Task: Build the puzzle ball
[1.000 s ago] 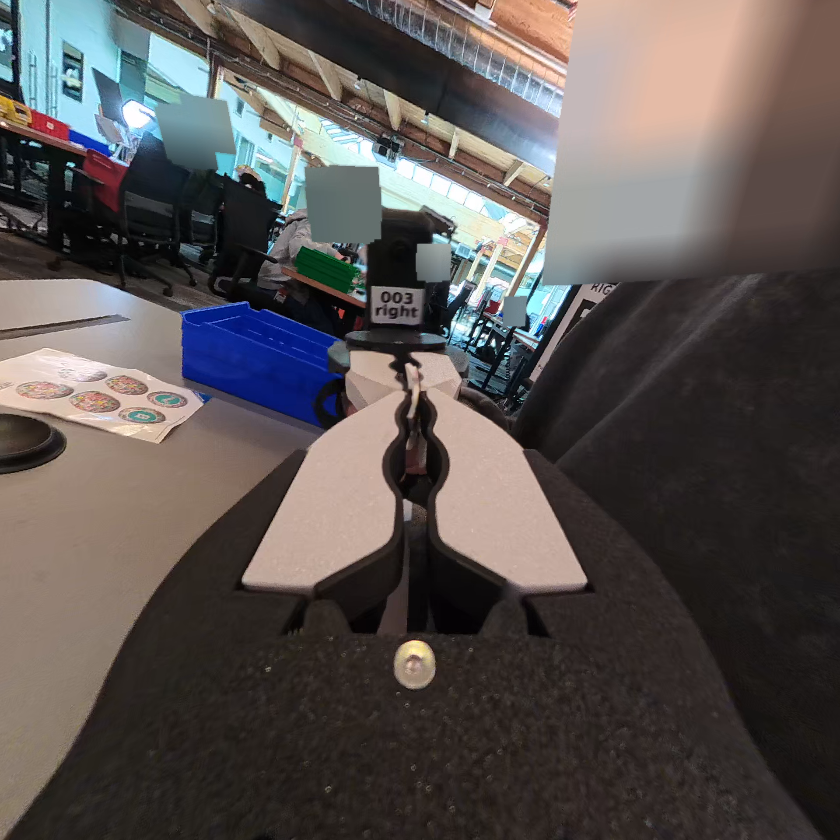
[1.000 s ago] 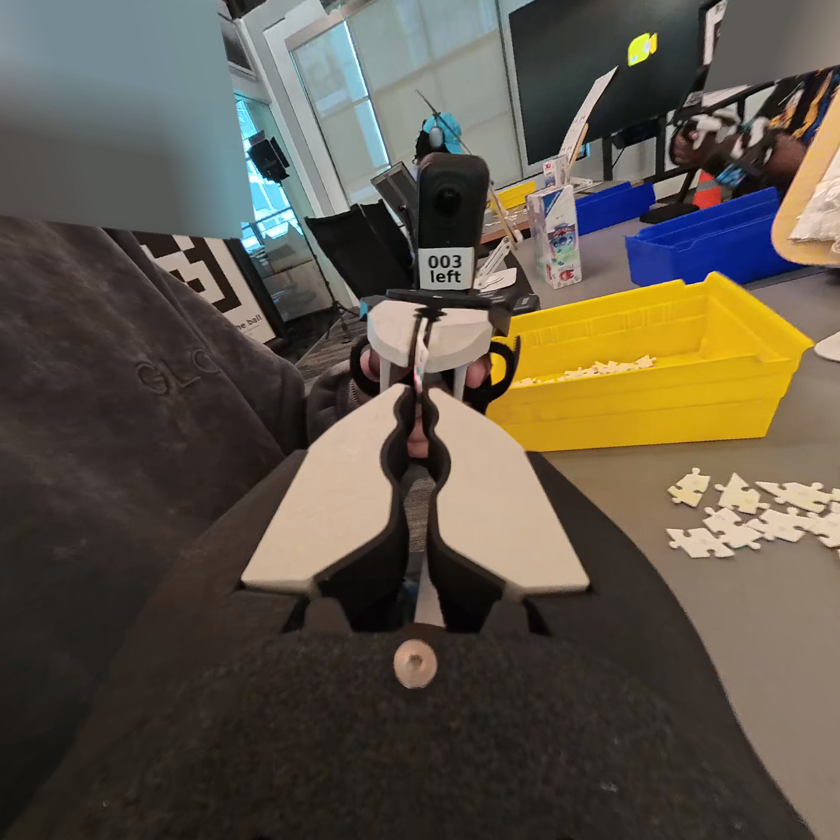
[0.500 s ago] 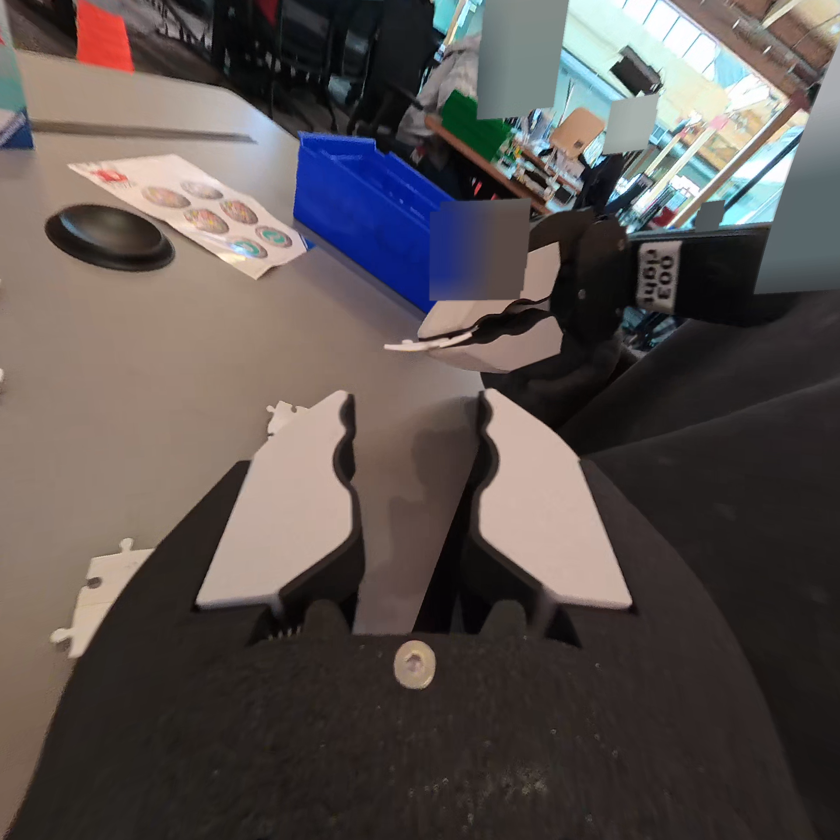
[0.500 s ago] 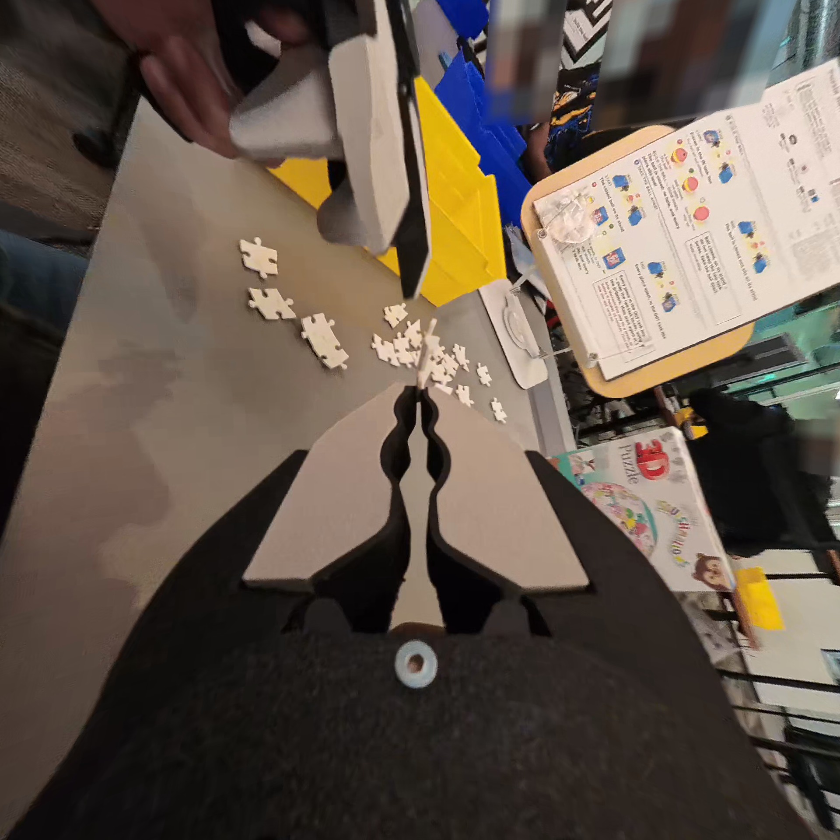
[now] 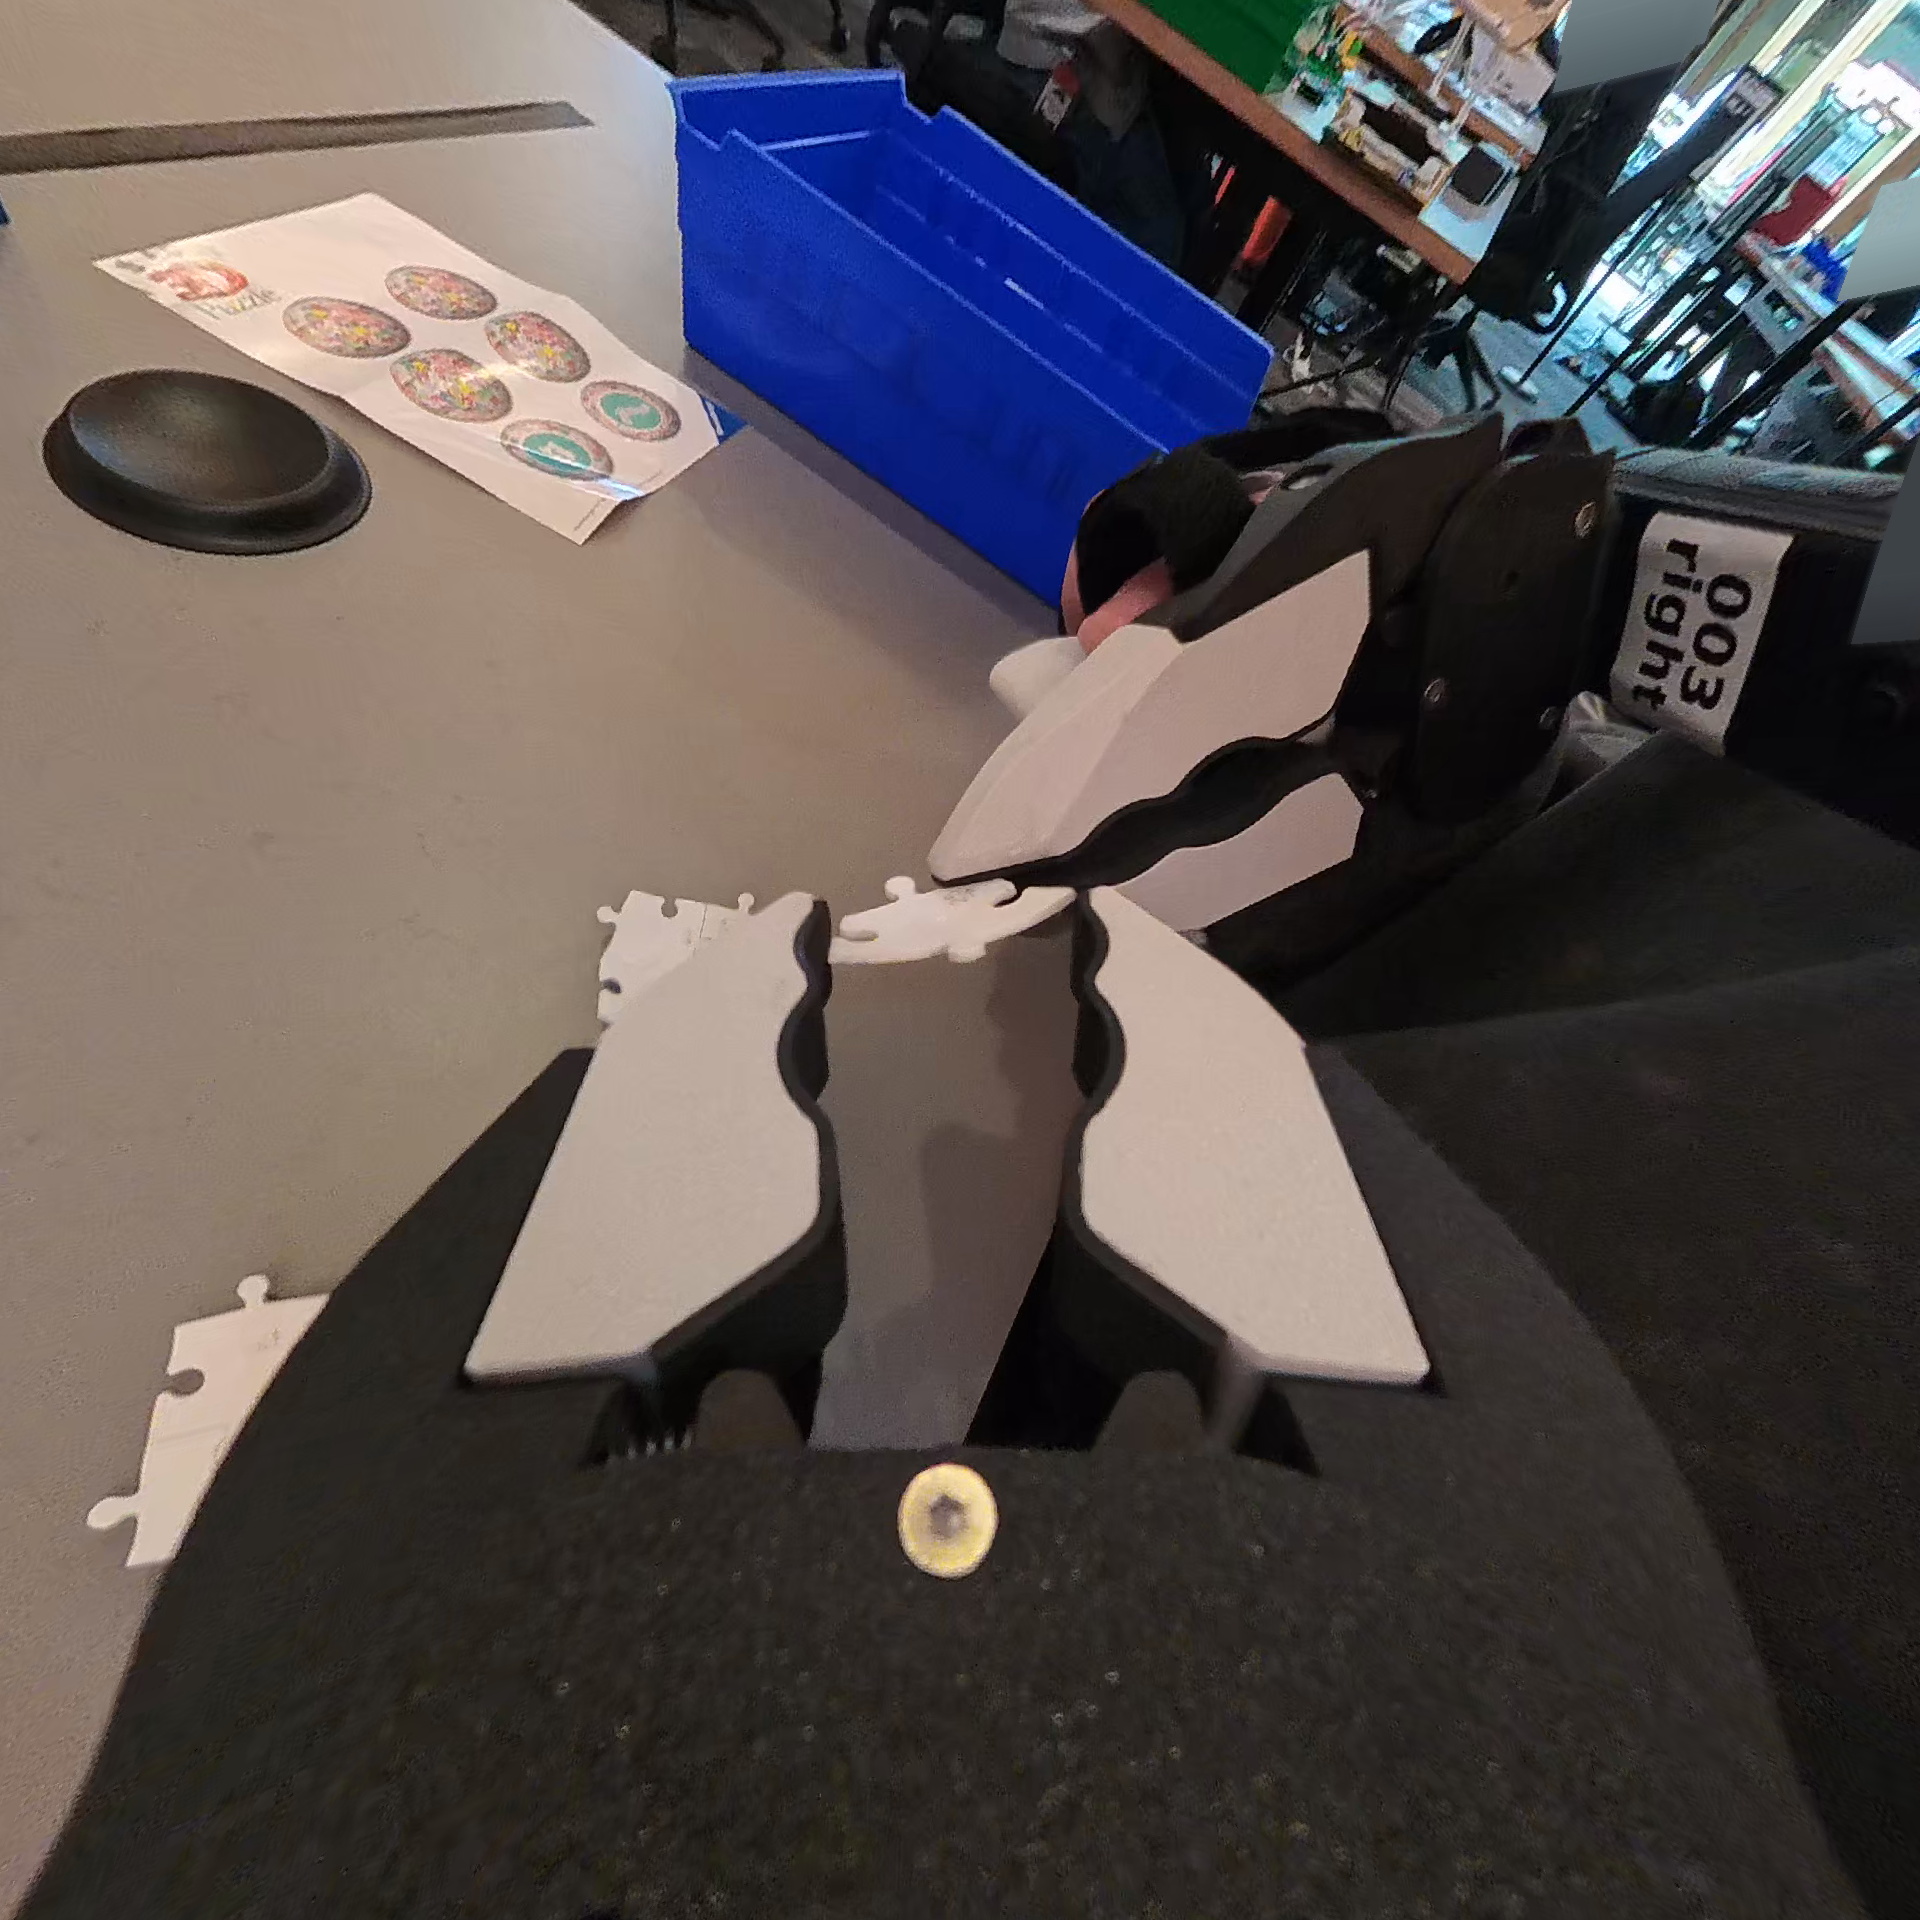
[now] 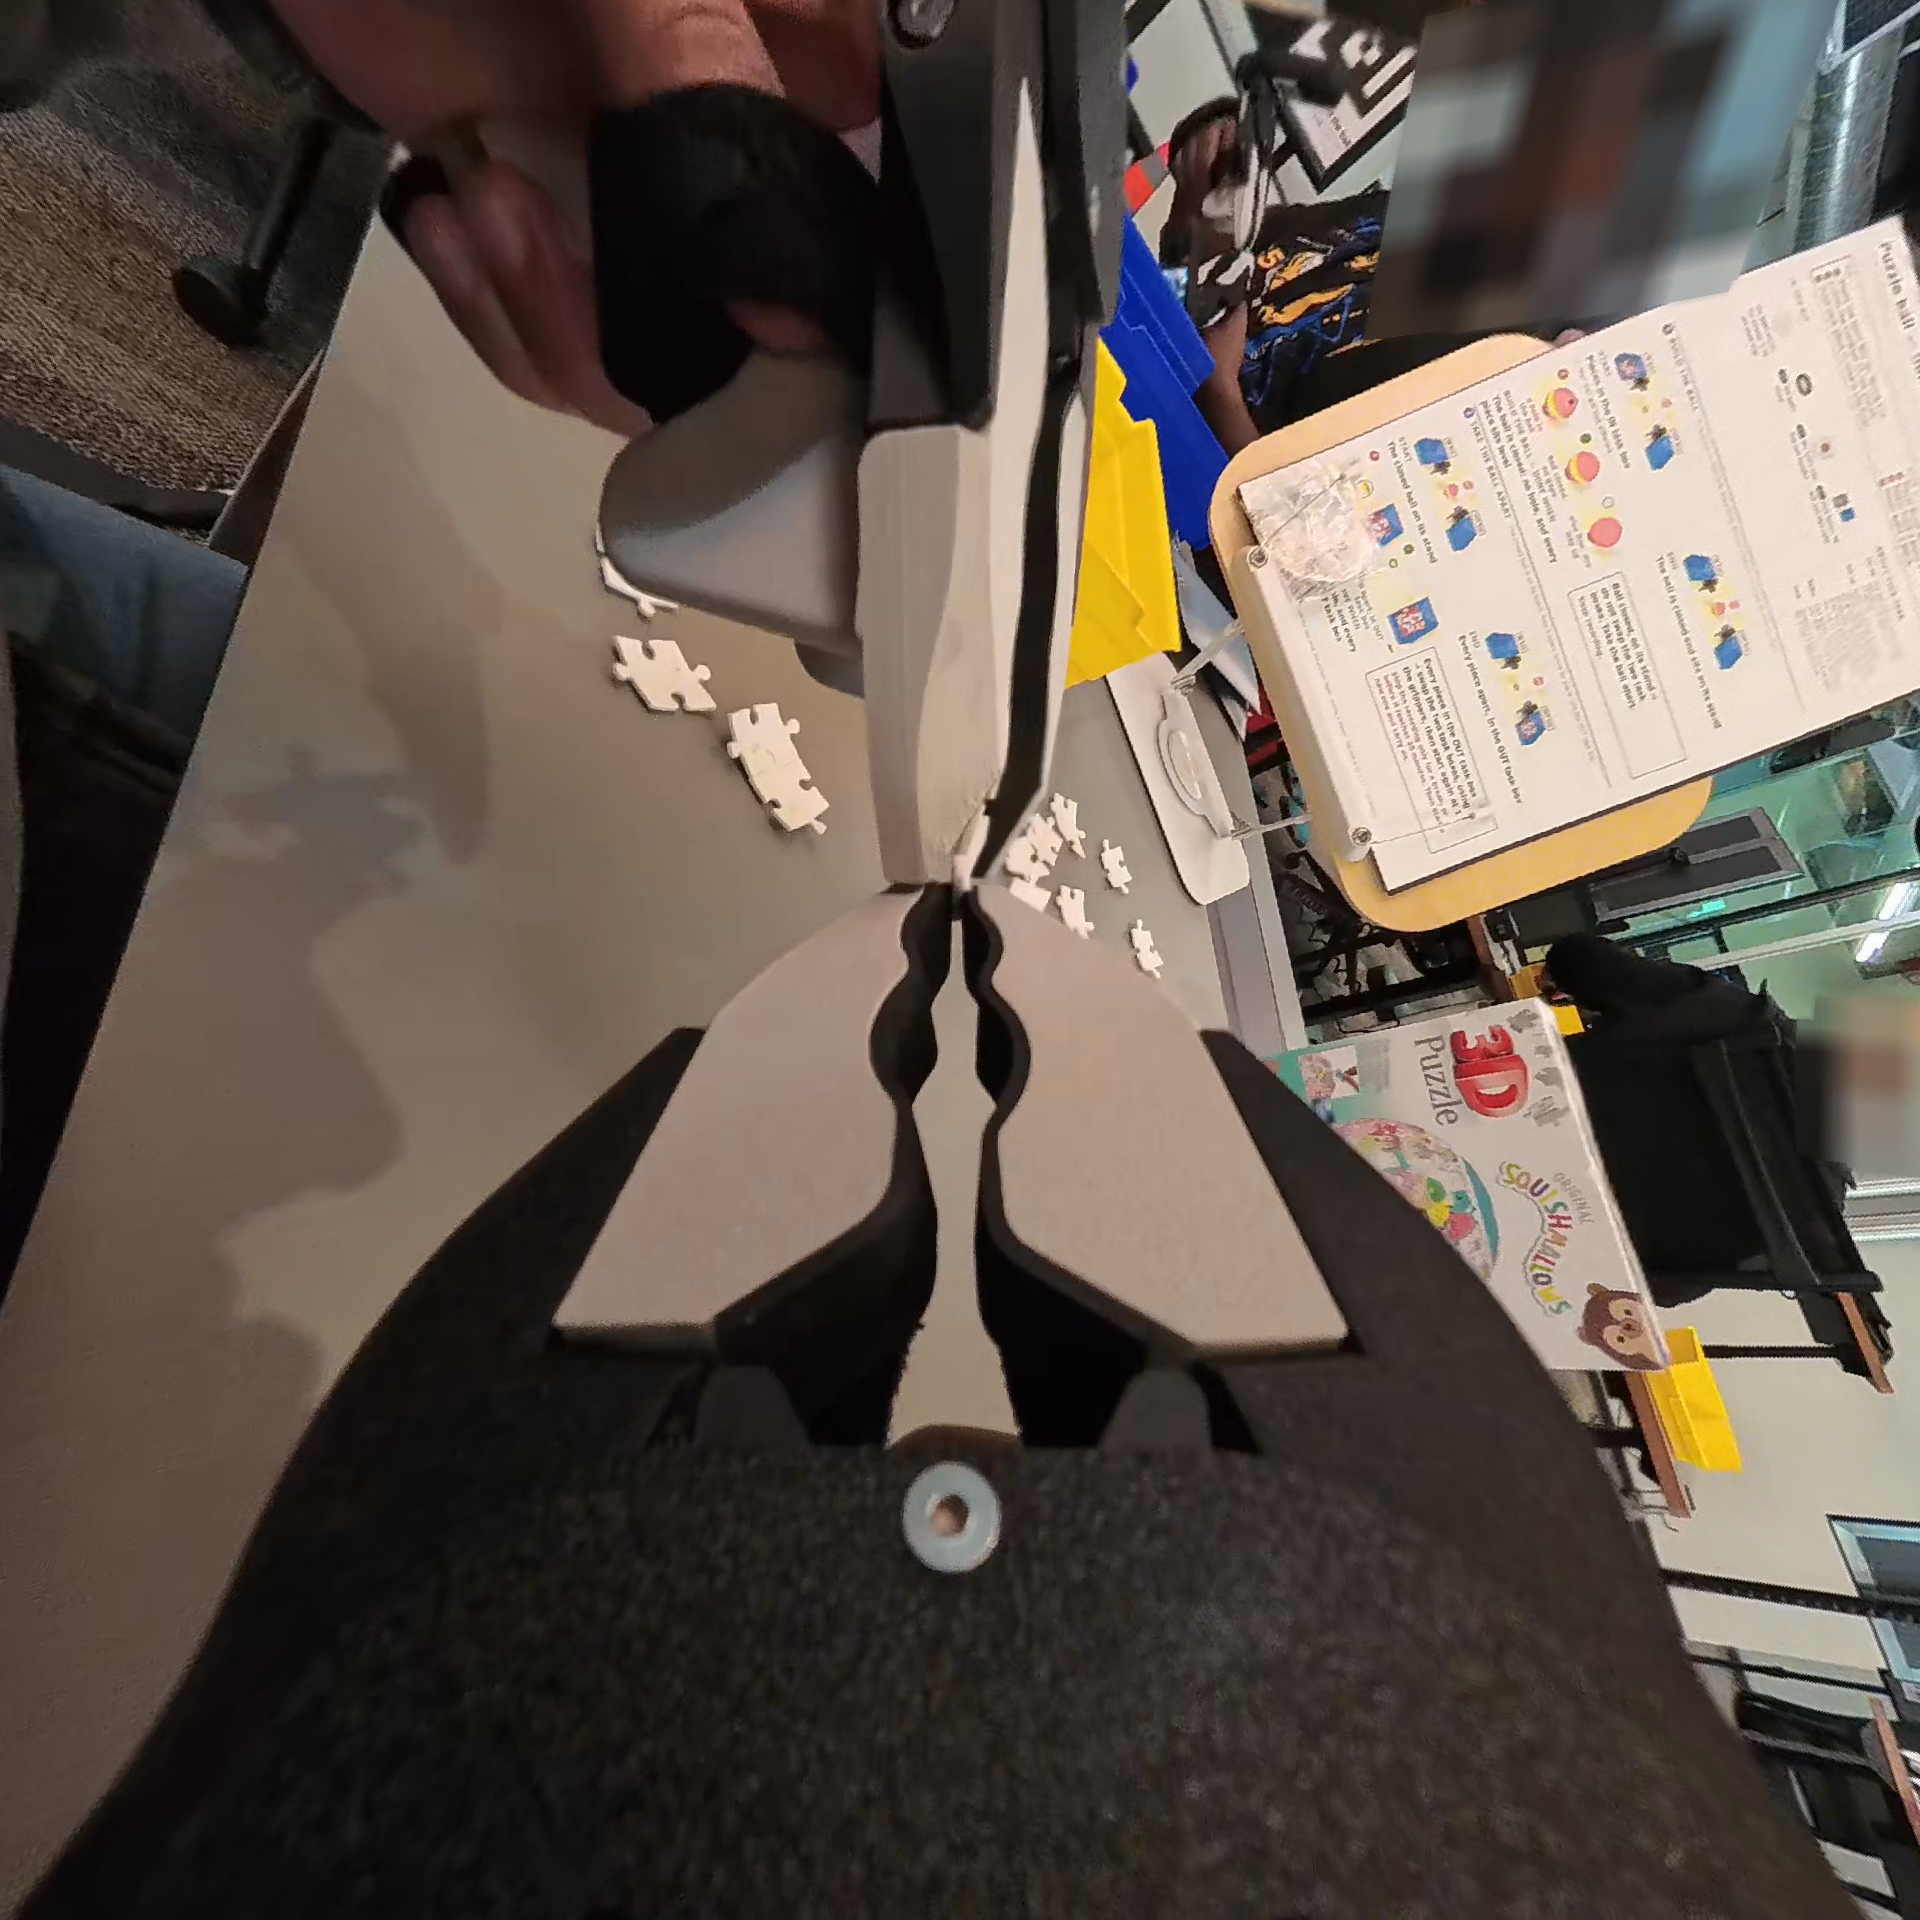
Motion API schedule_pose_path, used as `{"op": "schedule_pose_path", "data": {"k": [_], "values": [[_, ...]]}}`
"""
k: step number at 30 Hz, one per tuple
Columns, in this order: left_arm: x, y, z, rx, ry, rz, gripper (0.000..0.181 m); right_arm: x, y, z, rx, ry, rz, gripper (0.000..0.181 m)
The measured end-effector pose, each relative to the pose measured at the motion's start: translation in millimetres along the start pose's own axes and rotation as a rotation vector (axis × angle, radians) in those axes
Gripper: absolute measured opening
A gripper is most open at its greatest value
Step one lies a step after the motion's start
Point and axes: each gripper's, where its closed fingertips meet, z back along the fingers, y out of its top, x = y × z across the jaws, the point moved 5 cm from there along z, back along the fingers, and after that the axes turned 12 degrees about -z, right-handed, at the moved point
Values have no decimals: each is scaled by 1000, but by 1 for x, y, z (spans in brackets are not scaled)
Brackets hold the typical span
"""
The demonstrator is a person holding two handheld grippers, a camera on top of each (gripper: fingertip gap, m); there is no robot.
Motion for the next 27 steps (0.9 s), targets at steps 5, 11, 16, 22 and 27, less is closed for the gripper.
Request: {"op": "schedule_pose_path", "data": {"k": [5,11,16,22,27], "values": [[-1,-5,-1,-49,28,-32,43,-6,-7,-2,15,65,-107,2],[-7,-6,14,-66,129,-196,43,11,-30,2,7,222,-530,6],[-2,-9,18,-19,122,-318,43,14,-17,-12,79,790,-1339,40],[12,-12,18,86,114,-445,43,10,-3,-20,169,1063,-1568,37],[13,-16,25,103,134,-480,44,10,-6,-28,106,1130,-1631,3]]}}
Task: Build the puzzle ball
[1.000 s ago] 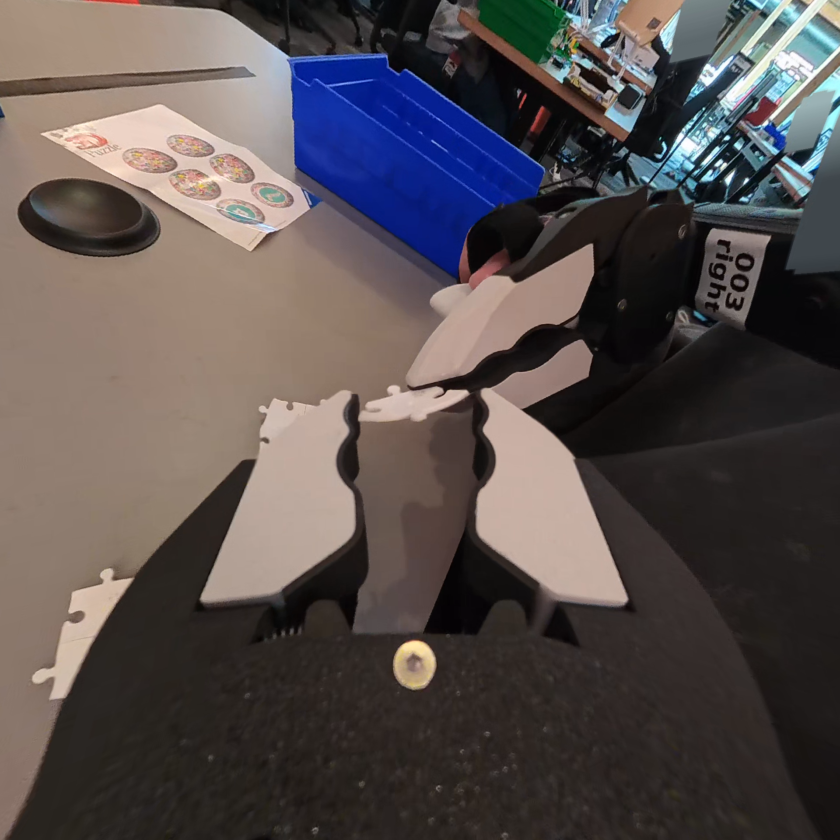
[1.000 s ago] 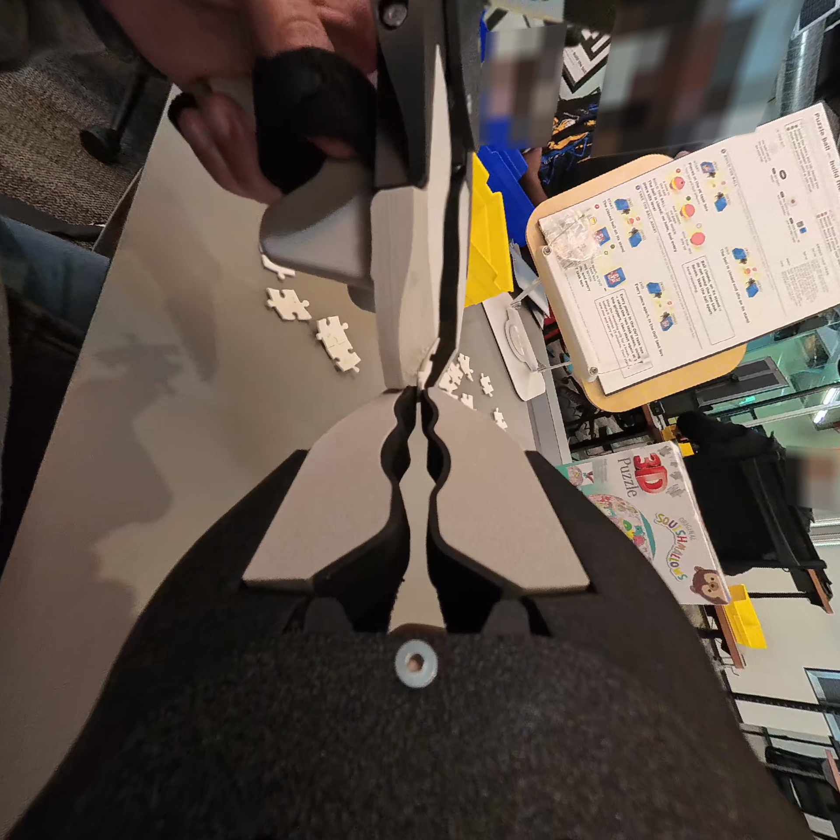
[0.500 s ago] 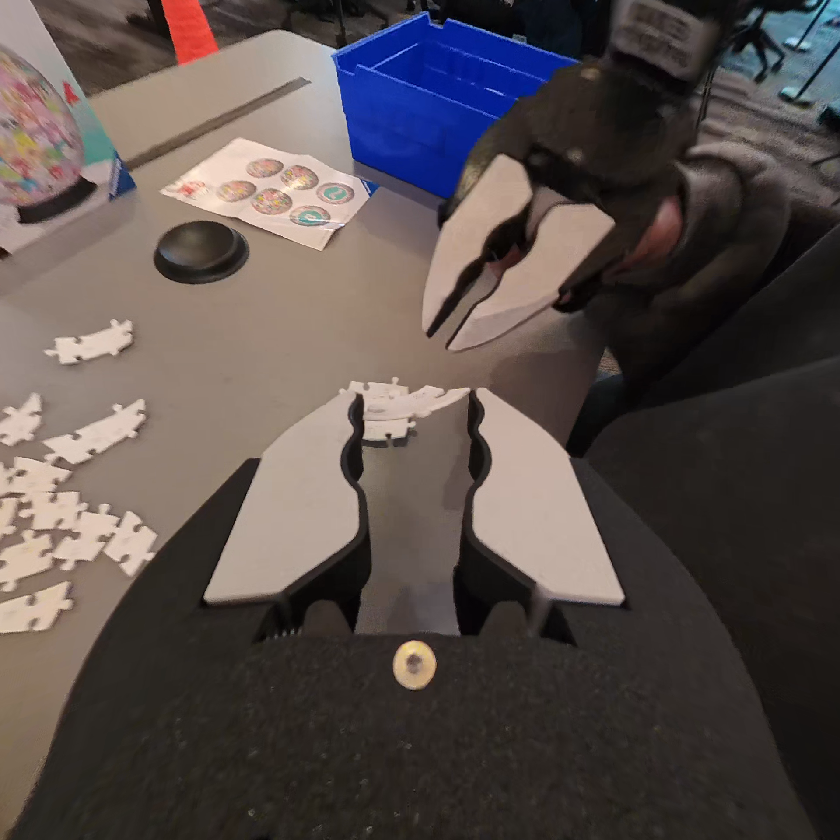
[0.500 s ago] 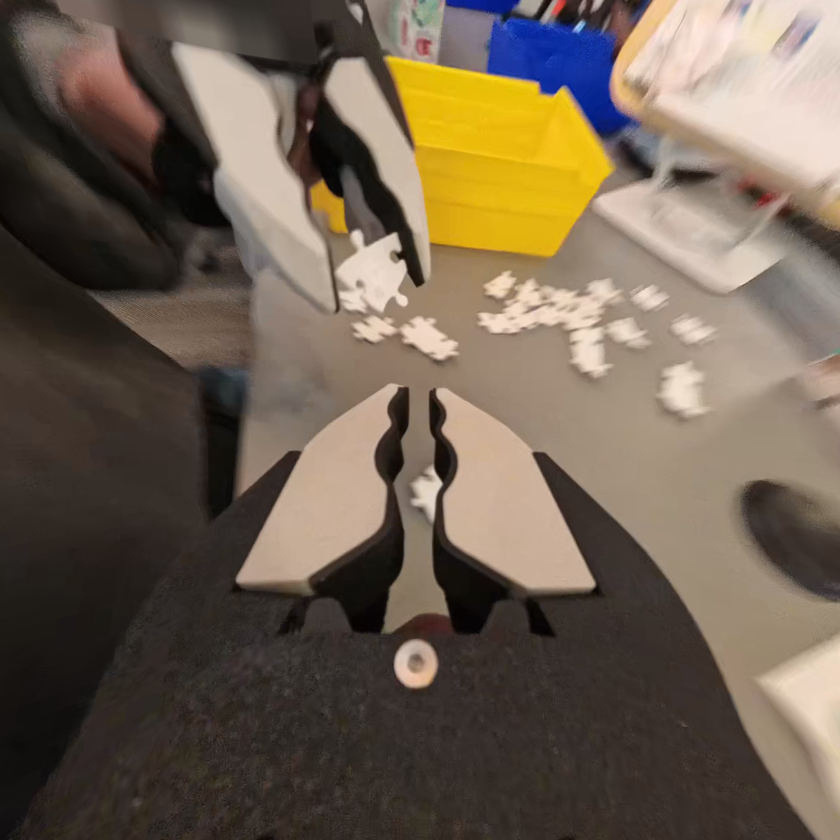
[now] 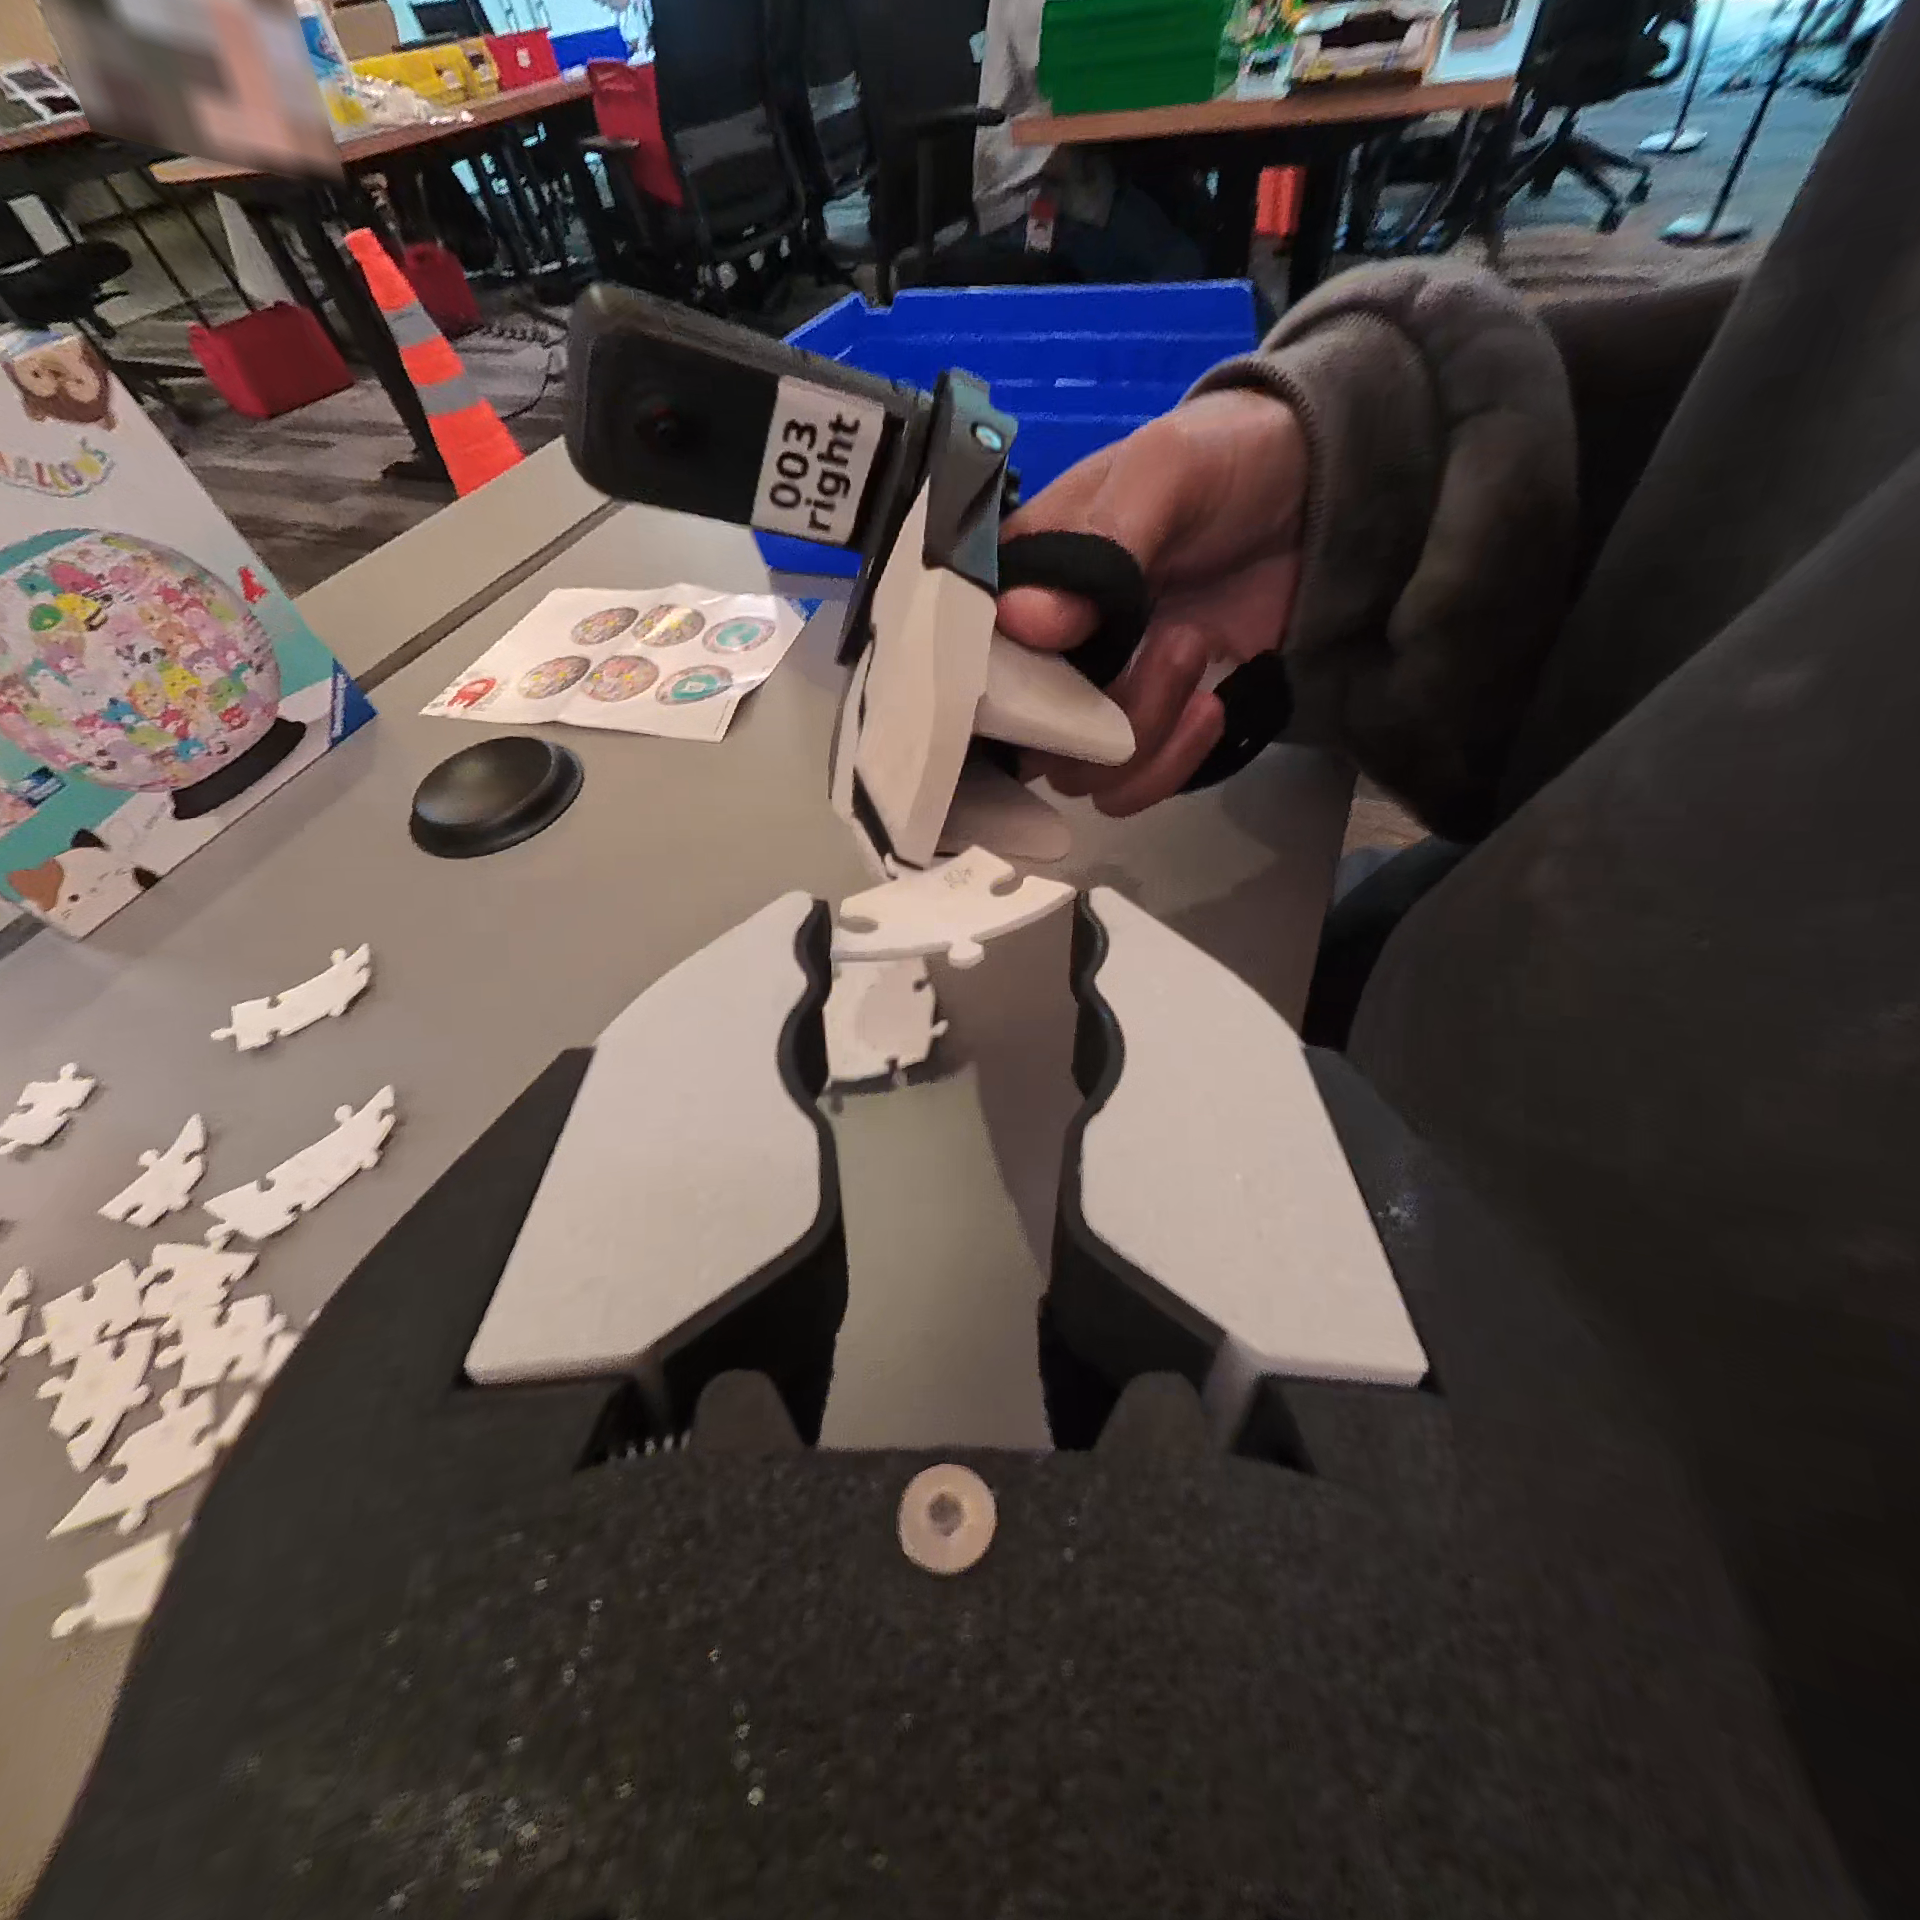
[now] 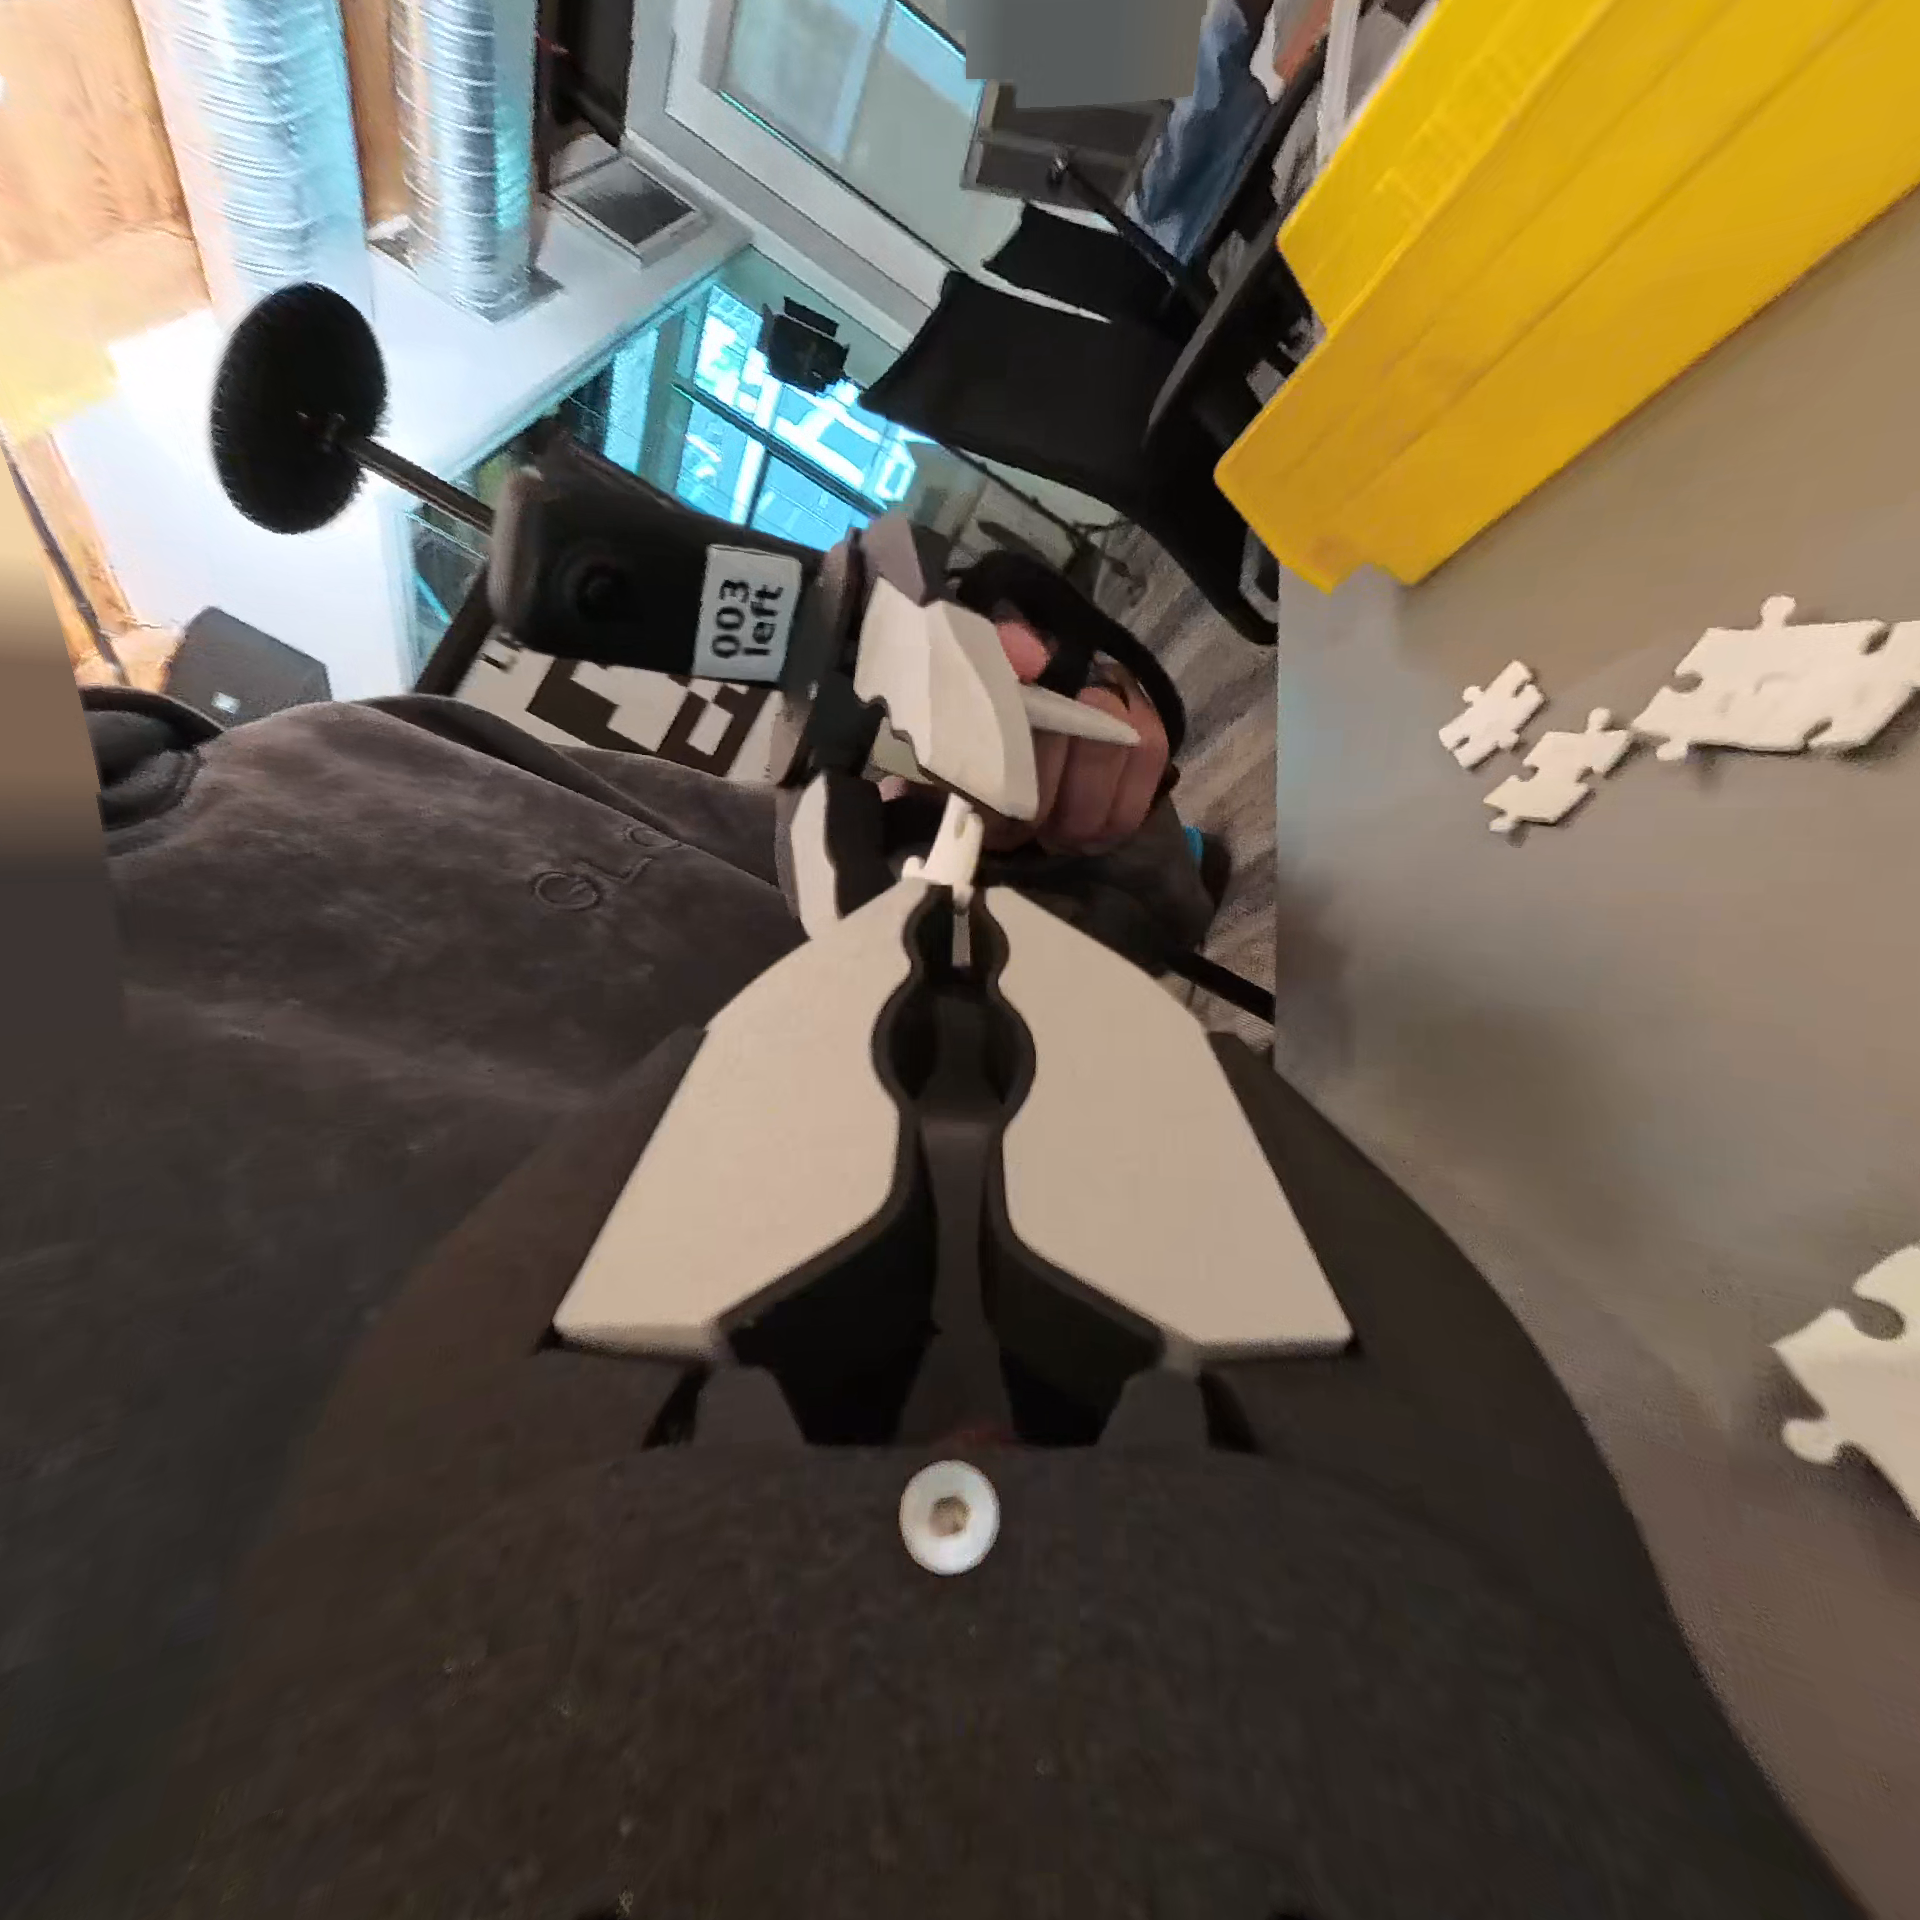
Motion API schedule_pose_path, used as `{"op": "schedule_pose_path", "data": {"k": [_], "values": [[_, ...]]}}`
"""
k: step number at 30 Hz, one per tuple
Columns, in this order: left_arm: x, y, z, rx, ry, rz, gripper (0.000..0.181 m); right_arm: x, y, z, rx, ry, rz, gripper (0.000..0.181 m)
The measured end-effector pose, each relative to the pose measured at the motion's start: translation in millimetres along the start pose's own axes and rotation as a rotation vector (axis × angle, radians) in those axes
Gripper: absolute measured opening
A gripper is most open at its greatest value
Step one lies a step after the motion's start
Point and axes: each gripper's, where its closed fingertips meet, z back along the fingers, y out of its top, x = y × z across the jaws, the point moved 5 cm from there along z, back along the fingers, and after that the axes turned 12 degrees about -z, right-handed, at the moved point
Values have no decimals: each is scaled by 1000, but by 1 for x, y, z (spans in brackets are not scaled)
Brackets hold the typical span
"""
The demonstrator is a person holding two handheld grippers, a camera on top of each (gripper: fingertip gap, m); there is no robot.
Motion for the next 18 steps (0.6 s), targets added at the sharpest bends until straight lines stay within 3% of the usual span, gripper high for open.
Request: {"op": "schedule_pose_path", "data": {"k": [6,14,18], "values": [[-10,-26,28,-103,150,134,52,8,31,-1,-52,-210,61,2],[-5,-68,99,-85,342,398,51,21,139,-10,-213,-597,315,2],[-13,-74,118,-16,447,419,50,63,190,-30,-341,-714,350,2]]}}
